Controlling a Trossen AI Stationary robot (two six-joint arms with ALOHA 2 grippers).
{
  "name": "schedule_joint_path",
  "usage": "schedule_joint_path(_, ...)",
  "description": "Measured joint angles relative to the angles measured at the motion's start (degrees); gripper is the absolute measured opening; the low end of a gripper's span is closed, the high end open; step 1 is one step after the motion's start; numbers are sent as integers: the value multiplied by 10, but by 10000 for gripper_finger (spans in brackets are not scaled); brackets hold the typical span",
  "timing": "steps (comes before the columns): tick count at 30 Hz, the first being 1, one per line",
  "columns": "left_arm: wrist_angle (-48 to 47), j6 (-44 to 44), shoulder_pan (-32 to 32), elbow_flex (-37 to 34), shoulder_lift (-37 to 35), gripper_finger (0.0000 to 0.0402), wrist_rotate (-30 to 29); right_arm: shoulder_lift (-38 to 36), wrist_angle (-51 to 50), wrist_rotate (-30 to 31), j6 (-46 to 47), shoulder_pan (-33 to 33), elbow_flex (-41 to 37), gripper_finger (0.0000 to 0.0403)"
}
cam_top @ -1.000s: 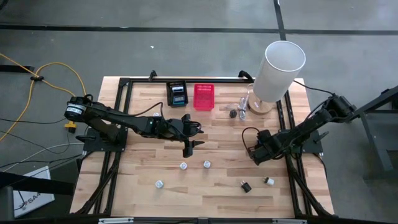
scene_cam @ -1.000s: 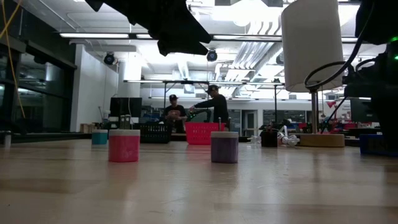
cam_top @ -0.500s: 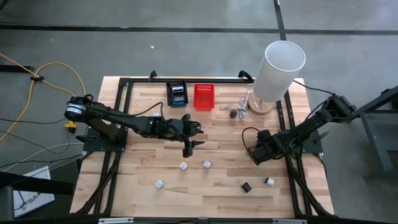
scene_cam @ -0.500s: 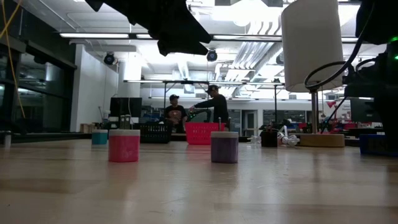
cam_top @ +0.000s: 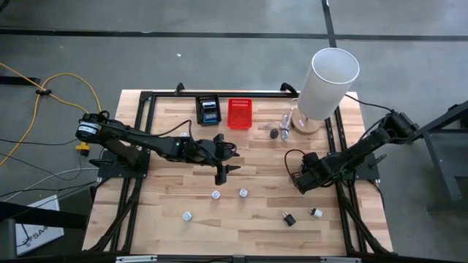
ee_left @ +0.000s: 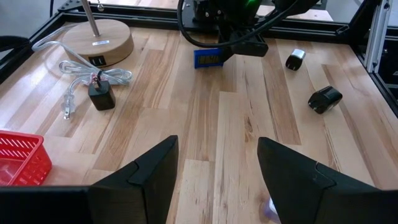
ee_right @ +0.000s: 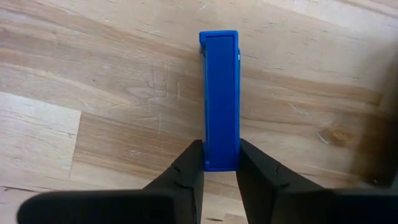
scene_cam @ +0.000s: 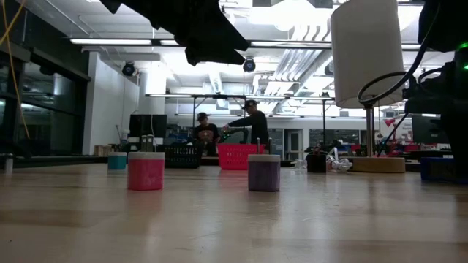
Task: Pick & Place Office items
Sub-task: Put the blue digital timer into the black basket
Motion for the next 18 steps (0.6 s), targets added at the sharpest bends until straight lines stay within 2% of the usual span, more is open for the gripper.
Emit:
schedule_joint_path(8,0,0,0,0,0,214,0,0,0,15,-21,1,0,63)
schedule_joint_path(18,0,0,0,0,0,214,0,-11,4,55,-115,0,36,61)
